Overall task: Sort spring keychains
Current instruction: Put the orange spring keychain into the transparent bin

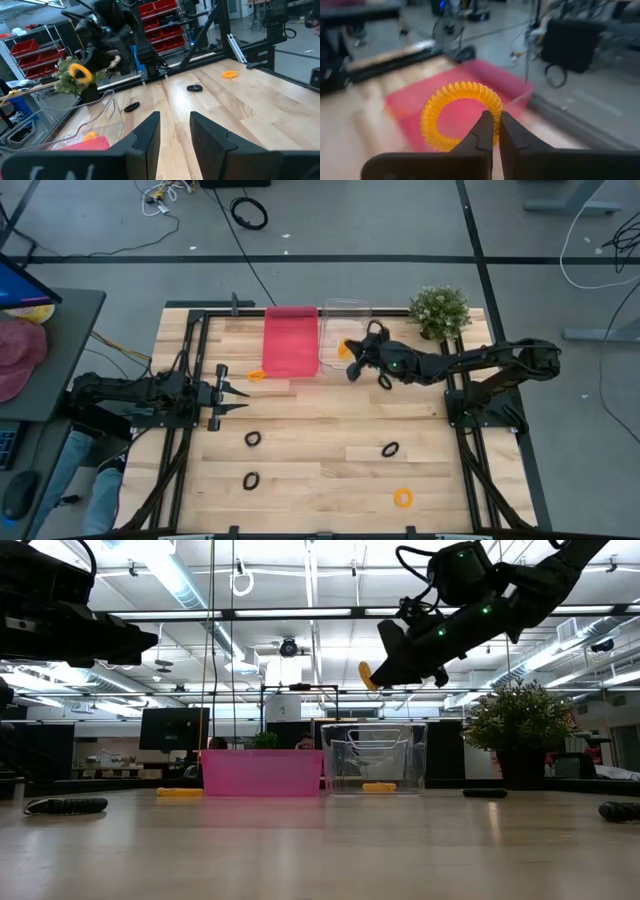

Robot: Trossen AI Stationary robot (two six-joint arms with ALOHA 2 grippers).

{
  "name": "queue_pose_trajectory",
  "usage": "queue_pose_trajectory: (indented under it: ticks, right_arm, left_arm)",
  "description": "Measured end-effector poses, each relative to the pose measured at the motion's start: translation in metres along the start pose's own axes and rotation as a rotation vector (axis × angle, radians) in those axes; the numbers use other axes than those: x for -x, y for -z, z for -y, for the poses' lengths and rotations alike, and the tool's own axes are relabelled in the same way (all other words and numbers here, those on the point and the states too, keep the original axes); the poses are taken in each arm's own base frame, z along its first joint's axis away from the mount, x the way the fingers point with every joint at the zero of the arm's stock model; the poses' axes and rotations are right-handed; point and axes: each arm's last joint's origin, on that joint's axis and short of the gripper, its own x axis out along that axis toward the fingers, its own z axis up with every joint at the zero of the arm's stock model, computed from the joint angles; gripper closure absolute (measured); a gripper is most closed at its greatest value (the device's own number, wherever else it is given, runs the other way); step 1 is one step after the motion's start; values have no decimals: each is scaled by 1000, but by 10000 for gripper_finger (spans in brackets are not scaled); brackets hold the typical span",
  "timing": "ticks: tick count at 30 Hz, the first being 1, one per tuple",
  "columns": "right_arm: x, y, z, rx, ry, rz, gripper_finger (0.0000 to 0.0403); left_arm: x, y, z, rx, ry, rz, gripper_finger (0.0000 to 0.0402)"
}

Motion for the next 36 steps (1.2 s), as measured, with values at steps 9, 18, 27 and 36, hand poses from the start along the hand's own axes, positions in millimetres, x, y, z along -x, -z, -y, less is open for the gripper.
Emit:
queue_pose_trajectory:
  ticks: [9, 18, 27, 36]
  right_arm:
    - [-11, -7, 25, -70, 81, 37, 395]
    - [-19, -21, 36, -37, 113, -295, 395]
    - [-19, -33, 34, -18, 93, -301, 389]
    - [-20, -37, 33, -23, 58, -274, 321]
  left_arm:
    - [0, 0, 0, 0, 0, 0, 289]
    - [0, 0, 0, 0, 0, 0, 289]
    - [0, 0, 0, 0, 0, 0, 289]
    - [0, 0, 0, 0, 0, 0, 289]
